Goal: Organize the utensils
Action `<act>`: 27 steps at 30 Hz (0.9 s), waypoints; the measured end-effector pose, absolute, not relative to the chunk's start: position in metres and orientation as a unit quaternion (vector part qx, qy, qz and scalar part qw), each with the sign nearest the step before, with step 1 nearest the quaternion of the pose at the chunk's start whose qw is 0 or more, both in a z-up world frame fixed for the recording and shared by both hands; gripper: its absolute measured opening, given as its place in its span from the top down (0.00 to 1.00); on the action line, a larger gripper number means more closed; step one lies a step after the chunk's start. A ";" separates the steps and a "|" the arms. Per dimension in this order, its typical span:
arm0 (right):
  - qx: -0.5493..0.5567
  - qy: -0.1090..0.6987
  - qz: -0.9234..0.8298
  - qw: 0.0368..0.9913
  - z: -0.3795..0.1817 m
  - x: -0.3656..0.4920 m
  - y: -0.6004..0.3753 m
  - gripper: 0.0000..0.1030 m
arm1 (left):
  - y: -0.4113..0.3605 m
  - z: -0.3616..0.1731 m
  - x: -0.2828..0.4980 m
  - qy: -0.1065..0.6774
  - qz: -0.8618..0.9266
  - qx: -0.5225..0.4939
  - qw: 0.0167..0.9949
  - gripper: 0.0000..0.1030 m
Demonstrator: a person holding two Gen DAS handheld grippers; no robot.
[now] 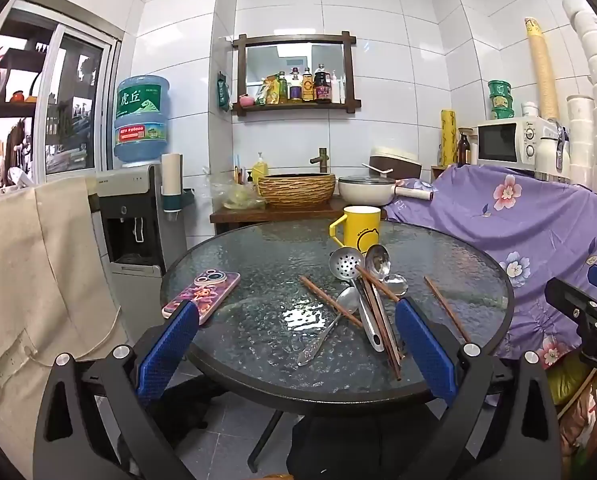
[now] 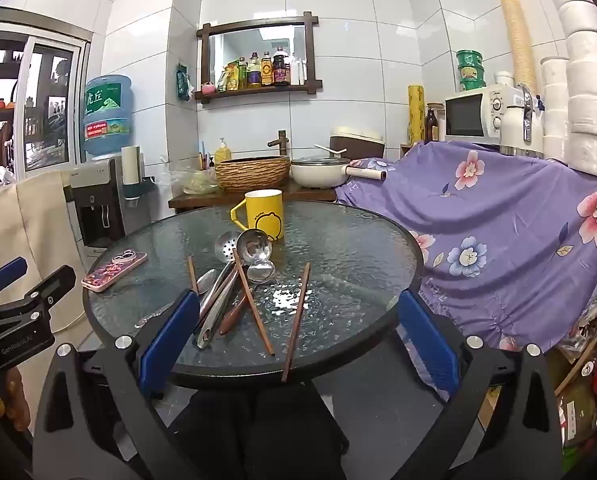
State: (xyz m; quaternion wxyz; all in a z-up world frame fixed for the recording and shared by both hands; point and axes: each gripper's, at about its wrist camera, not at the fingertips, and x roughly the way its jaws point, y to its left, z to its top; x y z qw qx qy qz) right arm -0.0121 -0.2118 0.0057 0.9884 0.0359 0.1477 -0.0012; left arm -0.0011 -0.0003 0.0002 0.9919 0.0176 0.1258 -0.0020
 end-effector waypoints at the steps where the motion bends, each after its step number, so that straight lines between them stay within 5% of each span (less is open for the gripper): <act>1: 0.036 0.150 -0.001 0.988 0.006 -0.012 -0.212 0.05 | 0.000 0.000 -0.001 0.128 -0.002 0.019 0.992 0.06; 27: 0.035 0.149 0.000 0.988 0.007 -0.011 -0.211 0.05 | 0.001 0.003 -0.002 0.133 0.004 0.011 0.991 0.06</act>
